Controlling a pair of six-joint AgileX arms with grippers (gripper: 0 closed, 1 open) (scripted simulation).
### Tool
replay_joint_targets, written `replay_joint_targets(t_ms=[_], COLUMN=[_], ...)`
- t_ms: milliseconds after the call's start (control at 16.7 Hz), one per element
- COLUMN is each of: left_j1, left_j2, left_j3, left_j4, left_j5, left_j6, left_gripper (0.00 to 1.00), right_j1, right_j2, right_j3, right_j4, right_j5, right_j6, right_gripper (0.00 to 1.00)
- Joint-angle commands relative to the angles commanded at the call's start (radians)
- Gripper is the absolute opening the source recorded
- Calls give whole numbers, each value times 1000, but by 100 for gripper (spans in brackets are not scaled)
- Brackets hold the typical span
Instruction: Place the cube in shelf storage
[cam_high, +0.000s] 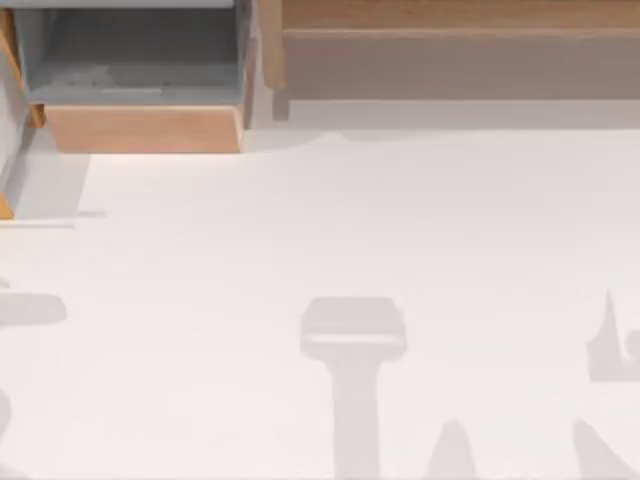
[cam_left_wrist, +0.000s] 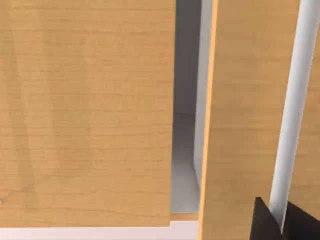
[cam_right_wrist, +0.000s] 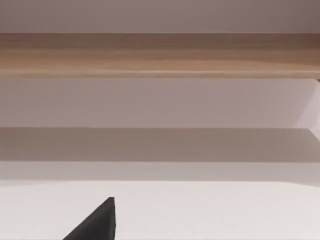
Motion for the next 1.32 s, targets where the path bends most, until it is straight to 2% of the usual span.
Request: replay_joint_targets(t_ms=[300, 600, 1320], left_j1=[93, 103, 103], left_j2=[-63, -69, -69], left_j3=[-161, -174, -174], left_j4=[89, 98, 98], left_j5=[89, 98, 98], left_j6=[2, 3, 3], left_gripper=[0, 0, 90], right_j1=[0, 0, 0], right_j2=[0, 0, 0], right_j3=[0, 0, 0], right_j4=[0, 0, 0], right_j5=[0, 0, 0], right_j6=[0, 0, 0], right_gripper=[100, 100, 100])
